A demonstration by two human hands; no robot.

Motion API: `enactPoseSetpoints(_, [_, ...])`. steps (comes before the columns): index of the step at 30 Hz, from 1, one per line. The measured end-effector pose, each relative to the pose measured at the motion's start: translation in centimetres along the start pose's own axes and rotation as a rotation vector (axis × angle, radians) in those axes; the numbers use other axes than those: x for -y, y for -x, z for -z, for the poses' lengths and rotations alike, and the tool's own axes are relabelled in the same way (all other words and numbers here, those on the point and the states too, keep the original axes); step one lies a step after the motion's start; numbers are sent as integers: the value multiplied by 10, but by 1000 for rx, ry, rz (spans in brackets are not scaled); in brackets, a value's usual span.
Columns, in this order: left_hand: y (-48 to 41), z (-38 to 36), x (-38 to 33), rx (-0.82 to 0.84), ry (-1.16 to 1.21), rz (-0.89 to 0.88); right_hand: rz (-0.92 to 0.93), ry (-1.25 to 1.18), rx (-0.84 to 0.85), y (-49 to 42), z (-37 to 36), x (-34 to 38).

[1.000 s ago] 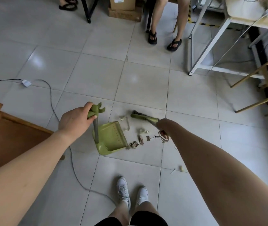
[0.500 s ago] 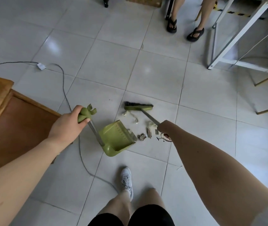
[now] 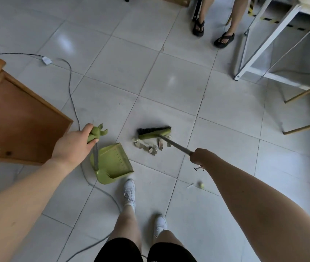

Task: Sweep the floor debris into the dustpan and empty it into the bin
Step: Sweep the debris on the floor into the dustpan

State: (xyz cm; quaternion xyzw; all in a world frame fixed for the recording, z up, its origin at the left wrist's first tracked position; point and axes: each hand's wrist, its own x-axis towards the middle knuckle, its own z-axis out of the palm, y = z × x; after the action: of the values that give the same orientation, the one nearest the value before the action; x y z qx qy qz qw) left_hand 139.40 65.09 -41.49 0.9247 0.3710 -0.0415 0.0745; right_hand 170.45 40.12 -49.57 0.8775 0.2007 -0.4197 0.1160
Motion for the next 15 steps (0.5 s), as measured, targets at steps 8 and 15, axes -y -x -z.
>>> enactPoseSetpoints(8, [52,-1,-57,-32,-125,-52,217,49,-175,27,-4,-10])
enactPoseSetpoints(15, [95,1,-90,25,-191,-216,284,102,-129,39,-27,31])
